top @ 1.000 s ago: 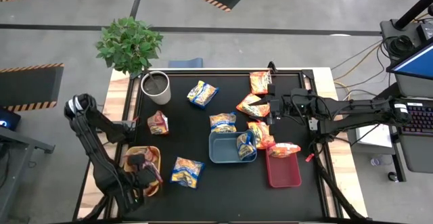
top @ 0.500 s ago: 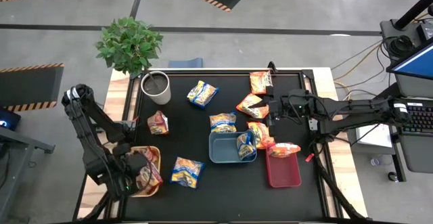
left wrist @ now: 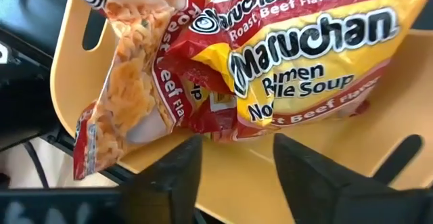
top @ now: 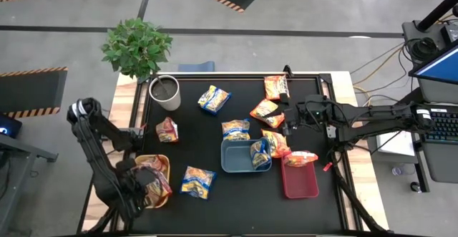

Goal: Sort Maruchan noodles
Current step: Put the right red noodle pack into the yellow bin

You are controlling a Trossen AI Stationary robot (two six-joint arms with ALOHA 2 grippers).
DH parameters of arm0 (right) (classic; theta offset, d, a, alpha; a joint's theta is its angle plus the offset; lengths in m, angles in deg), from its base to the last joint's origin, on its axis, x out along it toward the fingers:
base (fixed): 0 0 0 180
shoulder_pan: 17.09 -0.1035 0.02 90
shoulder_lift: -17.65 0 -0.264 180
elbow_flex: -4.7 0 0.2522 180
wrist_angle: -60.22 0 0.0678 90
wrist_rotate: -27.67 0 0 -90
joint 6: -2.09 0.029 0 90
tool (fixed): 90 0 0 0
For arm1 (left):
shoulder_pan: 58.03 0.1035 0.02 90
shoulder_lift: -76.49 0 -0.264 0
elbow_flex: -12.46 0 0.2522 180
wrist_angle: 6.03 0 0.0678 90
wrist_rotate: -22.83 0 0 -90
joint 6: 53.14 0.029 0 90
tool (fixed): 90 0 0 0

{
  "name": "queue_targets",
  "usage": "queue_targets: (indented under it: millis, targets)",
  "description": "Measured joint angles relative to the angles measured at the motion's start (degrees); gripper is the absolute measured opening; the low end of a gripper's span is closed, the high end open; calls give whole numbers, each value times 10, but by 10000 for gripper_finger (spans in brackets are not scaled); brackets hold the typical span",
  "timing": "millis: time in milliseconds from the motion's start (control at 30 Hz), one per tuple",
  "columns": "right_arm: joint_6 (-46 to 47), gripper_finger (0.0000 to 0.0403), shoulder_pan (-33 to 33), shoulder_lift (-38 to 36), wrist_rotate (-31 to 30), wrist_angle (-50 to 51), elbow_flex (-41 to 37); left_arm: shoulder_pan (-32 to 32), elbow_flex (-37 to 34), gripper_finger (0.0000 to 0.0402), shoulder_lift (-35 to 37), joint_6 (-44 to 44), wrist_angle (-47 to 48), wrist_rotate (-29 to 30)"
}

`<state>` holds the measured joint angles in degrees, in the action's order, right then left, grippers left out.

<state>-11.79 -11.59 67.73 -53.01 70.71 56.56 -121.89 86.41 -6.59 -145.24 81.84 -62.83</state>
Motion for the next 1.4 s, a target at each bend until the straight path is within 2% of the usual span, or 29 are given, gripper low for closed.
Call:
queue_targets:
  millis: [100,200,700,833,1033,1167,1400]
  targets:
    - [4,201,0,0,0,0,0,-6,0,190,-17,21,0,9]
    - [3,201,0,0,0,0,0,-10,-1,194,-25,24,0,26]
    - [4,201,0,0,1,2,-2,-11,-54,152,-25,-6,-42,55]
    - [4,201,0,0,1,2,-2,-11,-67,119,-25,-5,-50,56]
    - [4,201,0,0,1,2,-2,-11,-71,13,-24,16,-51,56]
    - [4,201,0,0,1,2,-2,-12,-62,5,-24,32,-48,56]
    - [4,201,0,0,1,2,-2,-12,-25,0,-24,10,53,56]
